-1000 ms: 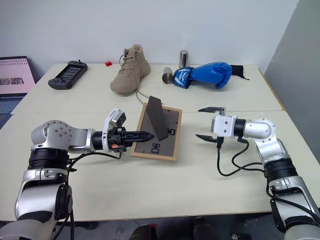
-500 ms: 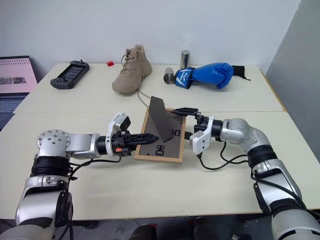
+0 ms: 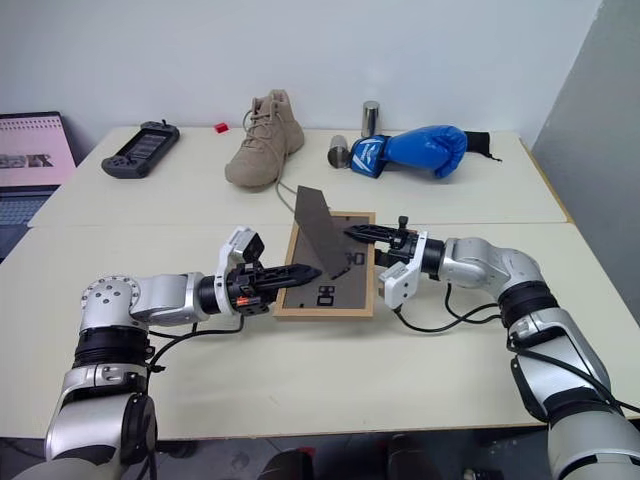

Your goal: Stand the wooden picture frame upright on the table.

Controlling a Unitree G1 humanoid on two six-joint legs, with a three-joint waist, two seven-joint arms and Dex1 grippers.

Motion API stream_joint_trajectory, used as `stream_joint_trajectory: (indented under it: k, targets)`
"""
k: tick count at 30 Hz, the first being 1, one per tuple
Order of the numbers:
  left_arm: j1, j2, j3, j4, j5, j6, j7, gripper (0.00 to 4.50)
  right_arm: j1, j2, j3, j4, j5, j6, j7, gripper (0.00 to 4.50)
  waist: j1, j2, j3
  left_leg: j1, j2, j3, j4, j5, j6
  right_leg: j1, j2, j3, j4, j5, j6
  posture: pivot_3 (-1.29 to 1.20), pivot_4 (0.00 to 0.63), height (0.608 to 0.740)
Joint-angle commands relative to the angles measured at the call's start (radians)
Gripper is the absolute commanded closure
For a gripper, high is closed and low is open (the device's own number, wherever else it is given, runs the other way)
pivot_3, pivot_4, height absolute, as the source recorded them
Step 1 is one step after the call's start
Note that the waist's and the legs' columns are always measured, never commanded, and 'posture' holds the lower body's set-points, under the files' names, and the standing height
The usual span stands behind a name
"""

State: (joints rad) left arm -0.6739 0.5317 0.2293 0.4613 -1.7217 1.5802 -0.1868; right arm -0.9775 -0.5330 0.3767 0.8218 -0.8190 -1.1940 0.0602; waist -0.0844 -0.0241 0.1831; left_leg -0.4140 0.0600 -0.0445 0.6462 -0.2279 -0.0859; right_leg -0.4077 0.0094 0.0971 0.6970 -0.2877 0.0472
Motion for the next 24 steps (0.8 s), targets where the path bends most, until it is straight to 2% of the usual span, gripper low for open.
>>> stream_joint_trajectory:
  k: [1, 4, 13, 16, 17, 20, 24]
  targets:
    - [0.024, 0.001, 0.012, -0.111, -0.006, -0.065, 0.052, 2.51, -0.029, -0.011, 0.004, -0.023, 0.002, -0.014, -0.056, 2.88, 0.0, 0.0, 0.0, 0.0, 0.0, 0.0, 0.0, 0.0, 0.0, 0.0, 0.0, 0.0, 0.0, 0.0, 0.0, 0.0, 0.15, 0.74]
    - [0.032, 0.016, 0.01, -0.145, 0.0, -0.079, 0.044, 1.91, -0.032, -0.015, 0.01, -0.022, 0.002, -0.01, -0.069, 3.19, 0.0, 0.0, 0.0, 0.0, 0.0, 0.0, 0.0, 0.0, 0.0, 0.0, 0.0, 0.0, 0.0, 0.0, 0.0, 0.0, 0.15, 0.74]
    - [-0.056, 0.155, 0.088, -0.075, 0.141, -0.153, -0.056, 0.08, -0.021, -0.04, 0.015, 0.043, 0.044, 0.006, -0.052, 3.19, 0.0, 0.0, 0.0, 0.0, -0.001, -0.002, 0.0, 0.0, 0.0, 0.0, 0.0, 0.0, 0.0, 0.0, 0.0, 0.0, 0.15, 0.74]
    - [-0.07, 0.182, 0.132, -0.084, 0.168, -0.189, -0.072, 0.0, -0.012, -0.039, 0.007, 0.098, 0.111, 0.008, 0.001, 3.19, -0.001, 0.0, 0.0, 0.0, -0.001, -0.002, 0.0, 0.0, 0.0, 0.001, 0.0, 0.0, -0.001, 0.0, 0.0, 0.0, 0.15, 0.74]
    - [-0.058, 0.204, 0.129, -0.128, 0.203, -0.197, -0.092, 0.0, -0.008, -0.029, -0.001, 0.128, 0.182, 0.013, 0.061, 3.19, -0.001, 0.0, 0.0, 0.0, -0.001, -0.002, 0.0, 0.0, 0.0, 0.001, 0.0, -0.001, -0.001, 0.0, 0.0, 0.0, 0.15, 0.74]
    - [0.002, 0.262, 0.102, -0.274, 0.305, -0.222, -0.138, 0.0, 0.024, 0.043, -0.051, 0.161, 0.514, 0.158, 0.405, 3.19, -0.003, 0.0, 0.0, 0.0, 0.0, -0.002, -0.001, 0.0, 0.0, 0.002, 0.0, -0.001, -0.002, 0.0, 0.0, 0.0, 0.15, 0.74]
    - [0.098, 0.309, 0.068, -0.449, 0.458, -0.303, -0.171, 0.0, 0.062, 0.158, -0.18, -0.013, 0.941, 0.674, 0.826, 3.19, -0.008, 0.0, 0.0, 0.002, 0.001, -0.001, -0.002, 0.0, 0.0, 0.003, 0.0, -0.001, 0.0, 0.0, 0.0, 0.0, 0.15, 0.74]
